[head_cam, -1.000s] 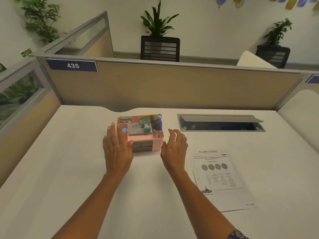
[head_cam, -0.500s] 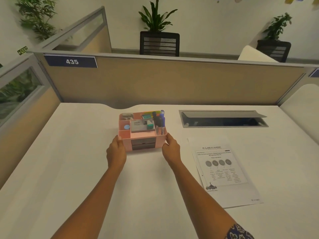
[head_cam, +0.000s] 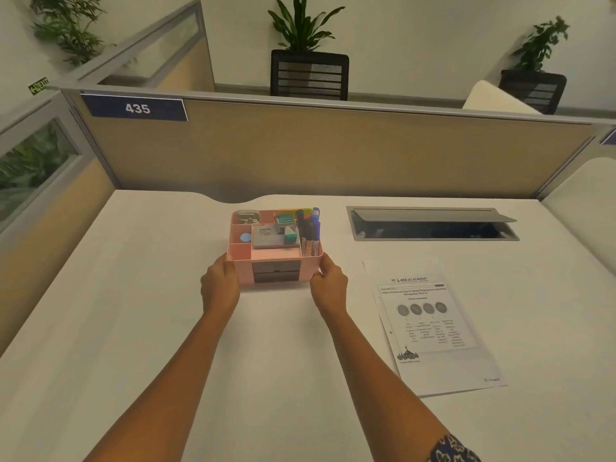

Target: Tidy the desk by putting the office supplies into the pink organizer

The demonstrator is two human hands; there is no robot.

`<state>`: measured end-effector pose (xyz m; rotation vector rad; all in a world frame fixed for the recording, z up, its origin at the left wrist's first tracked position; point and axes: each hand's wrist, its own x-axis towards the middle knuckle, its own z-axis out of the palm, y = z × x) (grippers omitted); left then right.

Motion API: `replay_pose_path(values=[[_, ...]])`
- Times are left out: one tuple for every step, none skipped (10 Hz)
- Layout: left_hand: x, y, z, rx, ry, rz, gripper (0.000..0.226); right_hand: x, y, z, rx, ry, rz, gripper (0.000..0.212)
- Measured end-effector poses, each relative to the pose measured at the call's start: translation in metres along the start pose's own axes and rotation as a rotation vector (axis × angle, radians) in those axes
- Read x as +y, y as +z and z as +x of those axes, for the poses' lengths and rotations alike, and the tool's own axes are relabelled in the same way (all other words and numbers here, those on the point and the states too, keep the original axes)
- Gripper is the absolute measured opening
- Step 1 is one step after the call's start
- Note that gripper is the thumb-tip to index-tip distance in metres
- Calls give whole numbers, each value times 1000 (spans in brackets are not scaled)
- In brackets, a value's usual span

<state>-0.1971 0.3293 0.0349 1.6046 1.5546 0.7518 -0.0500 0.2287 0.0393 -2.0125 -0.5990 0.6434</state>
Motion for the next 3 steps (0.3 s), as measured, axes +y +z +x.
replay_pose_path(values=[[2, -4, -2, -17, 16, 13, 41, -1, -1, -3, -3, 3, 4, 47], [5, -10, -3, -61, 28, 8, 41, -5, -4, -3, -23, 3, -1, 50], [2, -14, -4, -113, 16, 82, 48, -5, -8, -7, -39, 37, -40, 60]])
